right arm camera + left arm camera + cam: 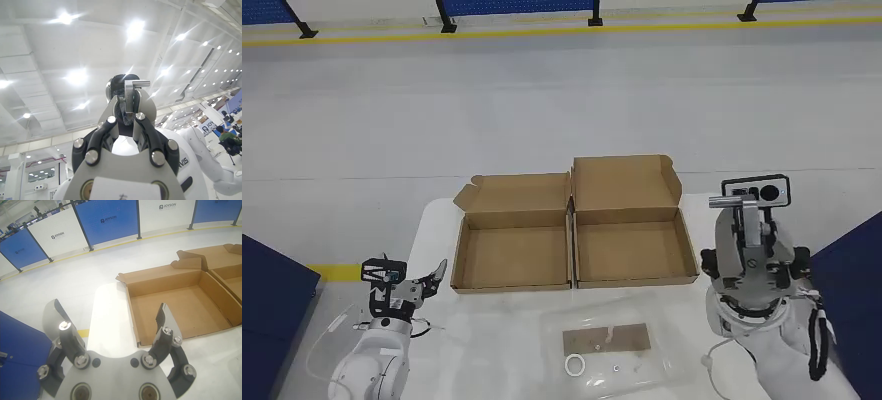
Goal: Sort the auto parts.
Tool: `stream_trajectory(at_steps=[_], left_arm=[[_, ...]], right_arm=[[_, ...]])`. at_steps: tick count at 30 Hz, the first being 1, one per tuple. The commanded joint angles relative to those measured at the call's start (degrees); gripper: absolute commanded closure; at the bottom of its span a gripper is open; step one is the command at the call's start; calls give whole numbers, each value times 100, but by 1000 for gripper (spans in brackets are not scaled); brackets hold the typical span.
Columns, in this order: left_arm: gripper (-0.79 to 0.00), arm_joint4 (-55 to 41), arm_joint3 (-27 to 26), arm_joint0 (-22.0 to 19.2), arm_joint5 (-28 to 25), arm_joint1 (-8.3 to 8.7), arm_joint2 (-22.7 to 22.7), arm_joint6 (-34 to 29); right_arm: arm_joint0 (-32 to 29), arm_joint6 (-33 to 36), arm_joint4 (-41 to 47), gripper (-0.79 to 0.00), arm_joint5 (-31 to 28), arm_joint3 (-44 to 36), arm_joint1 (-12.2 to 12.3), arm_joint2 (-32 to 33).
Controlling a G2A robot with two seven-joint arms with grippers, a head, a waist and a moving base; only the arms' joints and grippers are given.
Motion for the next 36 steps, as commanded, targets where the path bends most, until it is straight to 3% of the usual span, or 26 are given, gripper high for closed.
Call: stream_trajectory(at_steps=[1, 20, 22, 36], left_arm=[[-785, 0, 0, 0, 0, 0, 0, 0], [-785, 0, 0, 0, 0, 0, 0, 0], [-785, 0, 0, 0, 0, 0, 0, 0], [-785, 0, 0, 0, 0, 0, 0, 0]], right_arm=[[-10, 35, 81, 0, 19, -1, -30, 15], [-13, 92, 146, 0, 77, -9, -101, 56], [-40, 27, -310, 0, 228, 14, -91, 186], [-1889, 610, -1616, 0, 951, -195, 10, 1724]])
